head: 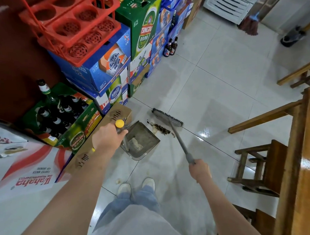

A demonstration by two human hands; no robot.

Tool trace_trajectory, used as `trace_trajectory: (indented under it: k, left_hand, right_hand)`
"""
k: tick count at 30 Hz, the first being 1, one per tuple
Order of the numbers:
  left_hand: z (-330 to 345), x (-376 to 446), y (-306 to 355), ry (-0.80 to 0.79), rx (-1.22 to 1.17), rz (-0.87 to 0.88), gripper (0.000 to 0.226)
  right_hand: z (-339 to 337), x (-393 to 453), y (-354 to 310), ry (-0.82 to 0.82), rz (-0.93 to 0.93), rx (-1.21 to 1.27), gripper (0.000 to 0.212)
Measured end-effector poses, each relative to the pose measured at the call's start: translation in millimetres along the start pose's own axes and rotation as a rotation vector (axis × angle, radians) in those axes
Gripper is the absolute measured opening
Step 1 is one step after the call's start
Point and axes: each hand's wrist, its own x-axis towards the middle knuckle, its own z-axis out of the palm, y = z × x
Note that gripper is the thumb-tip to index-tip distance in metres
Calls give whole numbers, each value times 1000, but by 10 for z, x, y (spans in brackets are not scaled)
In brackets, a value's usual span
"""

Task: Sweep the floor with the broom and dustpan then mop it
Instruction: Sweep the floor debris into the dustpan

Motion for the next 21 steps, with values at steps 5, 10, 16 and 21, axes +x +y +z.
trace_trajectory:
  k: [5, 10, 16, 21]
  left_hand:
    - [28, 15, 8, -8, 7, -18, 43]
    - [41, 75, -35, -14, 14, -22, 43]
    - [33, 56, -74, 4, 9, 6, 45]
    - [32, -41, -200, -23, 19, 25, 46]
  right_hand:
    - [-92, 226, -317, -28, 6, 13, 26]
    - [-46, 259, -403, -74, 27, -11, 21]
    - [103, 51, -142, -97, 21, -84, 26]
    - [180, -125, -90, -86, 36, -72, 29]
